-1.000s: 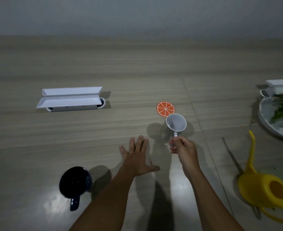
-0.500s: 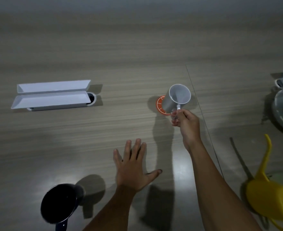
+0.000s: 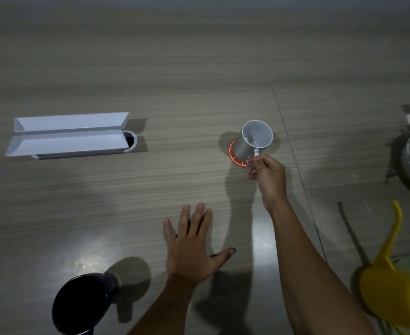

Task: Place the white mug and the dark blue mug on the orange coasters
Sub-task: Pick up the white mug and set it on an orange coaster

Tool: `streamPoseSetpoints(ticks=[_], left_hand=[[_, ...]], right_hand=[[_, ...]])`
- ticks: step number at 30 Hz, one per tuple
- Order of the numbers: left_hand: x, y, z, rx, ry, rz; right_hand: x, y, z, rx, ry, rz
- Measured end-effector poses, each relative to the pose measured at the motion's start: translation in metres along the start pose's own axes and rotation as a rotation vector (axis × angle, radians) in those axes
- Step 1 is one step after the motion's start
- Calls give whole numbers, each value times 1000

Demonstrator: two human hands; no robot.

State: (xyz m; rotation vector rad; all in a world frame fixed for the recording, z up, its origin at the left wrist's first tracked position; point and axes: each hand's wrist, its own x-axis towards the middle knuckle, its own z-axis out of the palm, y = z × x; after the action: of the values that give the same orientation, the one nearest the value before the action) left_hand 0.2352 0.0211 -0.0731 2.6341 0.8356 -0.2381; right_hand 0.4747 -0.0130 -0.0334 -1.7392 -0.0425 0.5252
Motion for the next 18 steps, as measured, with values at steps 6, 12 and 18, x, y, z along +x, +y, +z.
streamPoseSetpoints(ticks=[6,12,18], left_hand=[[0,-1,1,5,-8,-8],[0,0,2,2,-12,-14],[0,-2,4,9,25,-2]], right_hand=[[1,6,0,-13,7,3],[1,7,1,-8,1,4],[-1,8,-3,-21,-11,-1]])
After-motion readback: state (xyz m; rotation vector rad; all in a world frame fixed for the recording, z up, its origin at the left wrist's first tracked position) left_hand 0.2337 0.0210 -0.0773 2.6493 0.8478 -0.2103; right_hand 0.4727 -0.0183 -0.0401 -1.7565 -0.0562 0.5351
